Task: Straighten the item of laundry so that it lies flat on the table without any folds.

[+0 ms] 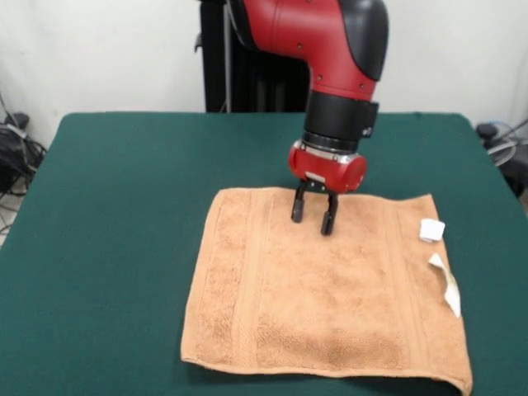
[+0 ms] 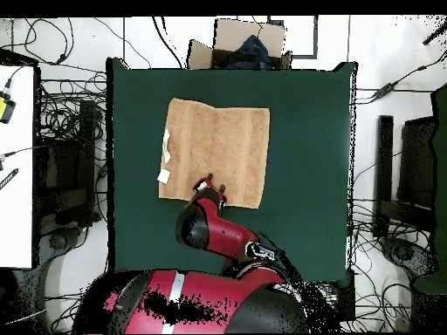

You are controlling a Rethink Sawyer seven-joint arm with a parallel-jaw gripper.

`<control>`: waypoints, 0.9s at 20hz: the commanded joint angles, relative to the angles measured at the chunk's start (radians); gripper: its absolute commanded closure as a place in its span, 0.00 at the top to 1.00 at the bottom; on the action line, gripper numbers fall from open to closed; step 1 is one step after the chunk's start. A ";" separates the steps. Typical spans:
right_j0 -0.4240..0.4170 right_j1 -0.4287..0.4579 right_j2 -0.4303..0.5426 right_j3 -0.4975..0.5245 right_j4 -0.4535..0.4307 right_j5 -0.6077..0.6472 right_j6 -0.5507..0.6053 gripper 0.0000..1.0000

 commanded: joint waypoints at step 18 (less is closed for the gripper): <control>0.056 -0.103 0.001 0.227 0.070 0.254 0.108 1.00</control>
